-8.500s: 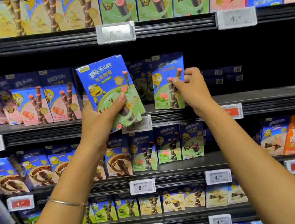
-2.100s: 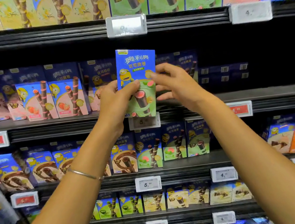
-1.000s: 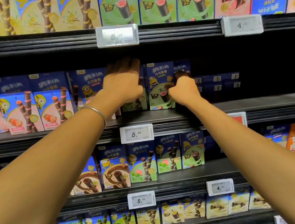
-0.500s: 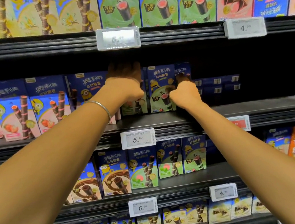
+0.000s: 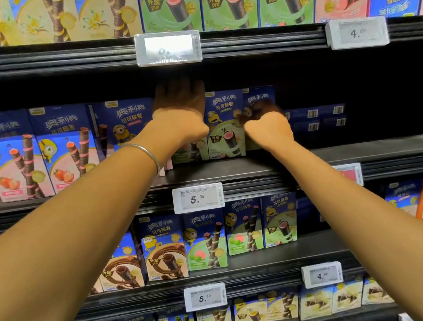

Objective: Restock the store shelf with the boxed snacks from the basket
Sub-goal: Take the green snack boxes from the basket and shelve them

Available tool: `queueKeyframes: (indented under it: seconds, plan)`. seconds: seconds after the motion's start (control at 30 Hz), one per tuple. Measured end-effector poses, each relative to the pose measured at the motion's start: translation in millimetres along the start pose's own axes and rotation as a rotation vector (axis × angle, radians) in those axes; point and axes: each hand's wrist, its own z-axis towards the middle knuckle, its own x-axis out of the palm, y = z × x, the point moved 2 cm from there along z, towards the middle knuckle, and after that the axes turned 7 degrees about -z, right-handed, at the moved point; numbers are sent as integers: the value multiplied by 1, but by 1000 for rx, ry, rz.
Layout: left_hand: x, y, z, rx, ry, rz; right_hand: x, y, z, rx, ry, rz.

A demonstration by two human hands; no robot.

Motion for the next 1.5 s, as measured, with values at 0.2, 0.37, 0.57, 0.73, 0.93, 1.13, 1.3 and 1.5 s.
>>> queueKeyframes:
  seconds: [0.2,0.37,0.57,0.73,0.93,1.13,1.3,1.5]
  plan:
    - [5,-8,13,78,13,-103,-19,-33,41,196,-8,144]
    - [18,-9,17,85,37,-71,-2,-51,33,157,183,245]
    - [19,-9,20,94,20,17,-3,-53,45,102,198,125]
    - [20,-12,21,90,41,-23,-6,-58,54,88,204,-56]
    - [24,-14,24,76,16,-10,-6,-50,61,40,206,-197]
    - [32,-14,27,56,-28,7,-2,-51,60,20,214,-177]
    - [36,-13,27,42,-66,-30,-4,-53,58,128,229,-25]
    - [31,-14,23,27,-60,-142,-10,-43,49,188,190,206]
